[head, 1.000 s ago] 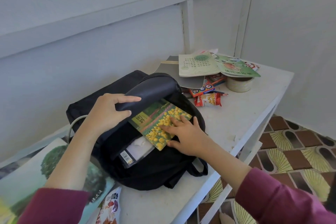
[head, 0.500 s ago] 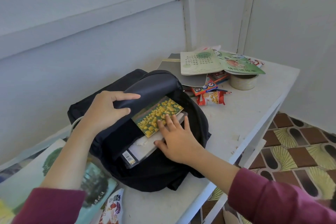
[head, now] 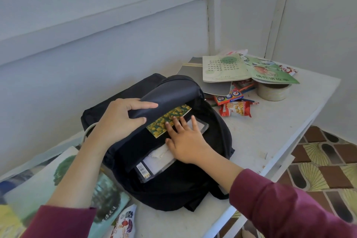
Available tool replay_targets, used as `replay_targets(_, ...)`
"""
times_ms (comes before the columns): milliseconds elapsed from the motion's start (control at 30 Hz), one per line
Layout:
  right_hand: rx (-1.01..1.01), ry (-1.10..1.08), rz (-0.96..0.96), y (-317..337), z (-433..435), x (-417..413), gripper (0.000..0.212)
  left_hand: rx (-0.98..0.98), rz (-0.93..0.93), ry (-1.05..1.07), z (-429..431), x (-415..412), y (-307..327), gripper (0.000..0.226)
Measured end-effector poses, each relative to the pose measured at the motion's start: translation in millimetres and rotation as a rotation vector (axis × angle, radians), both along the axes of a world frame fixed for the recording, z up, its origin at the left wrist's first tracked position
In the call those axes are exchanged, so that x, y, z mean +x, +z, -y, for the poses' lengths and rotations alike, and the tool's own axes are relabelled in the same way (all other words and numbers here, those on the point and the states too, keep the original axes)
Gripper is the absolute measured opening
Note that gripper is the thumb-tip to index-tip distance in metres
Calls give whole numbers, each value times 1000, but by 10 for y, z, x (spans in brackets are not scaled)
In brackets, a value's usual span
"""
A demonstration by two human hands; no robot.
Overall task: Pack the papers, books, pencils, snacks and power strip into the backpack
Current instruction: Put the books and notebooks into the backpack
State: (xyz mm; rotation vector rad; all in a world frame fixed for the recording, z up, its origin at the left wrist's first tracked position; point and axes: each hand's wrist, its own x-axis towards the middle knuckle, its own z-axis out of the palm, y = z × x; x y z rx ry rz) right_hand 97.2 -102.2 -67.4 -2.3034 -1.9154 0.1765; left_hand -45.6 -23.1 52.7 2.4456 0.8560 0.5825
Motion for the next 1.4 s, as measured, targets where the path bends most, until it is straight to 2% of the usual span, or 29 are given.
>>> replay_targets(133, -4, 1, -30, 23, -53, 11, 56, -10, 4, 18, -9, 16, -20, 50)
replay_targets(300, 12, 22, -324, 127, 112, 156, 53, -69, 8, 5, -96, 61, -95, 44)
replay_targets(367, 85, -27, -450, 181, 243, 281, 48, -104, -43, -15, -138, 106, -145, 41)
replay_targets(433, 195, -126, -489, 216, 376, 446, 46, -145, -106, -43, -178, 186, -229, 40)
replay_targets(500, 333, -230, -477, 228, 485, 637, 43, -152, -93, -87, -184, 333, -339, 38)
replay_targets(567, 474, -322, -462, 236, 552, 869, 35, -104, 20, -120, -140, 547, -439, 34)
replay_targets(633, 578, -404, -400, 252, 587, 1134, 31, 19, 139, -91, -84, 788, -515, 26)
replay_targets(700, 641, -485, -300, 248, 572, 1417, 36, 207, 208, -24, -51, 1020, -556, 14)
replay_targets(767, 631, -572, -178, 243, 515, 1669, 45, 353, 245, 36, -48, 1233, -564, 5)
replay_targets(900, 383, -695, -49, 276, 345, 1985, 52, 386, 234, -1, -112, 1582, -621, 21)
replay_targets(1033, 271, -665, -7, 242, 177, 2087, 47, 265, 23, -84, -217, 1823, -722, 39)
replay_targets(1133, 229, -665, -22, 168, 134, 2094, 46, 7, -94, -132, -288, 1989, -756, 54)
replay_targets(1267, 238, -649, -32, 69, 153, 2076, 47, -424, 61, -75, -297, 2180, -678, 45)
replay_targets(1400, 260, -630, -62, 67, 213, 2095, 51, -617, 170, 136, -347, 2330, -568, 44)
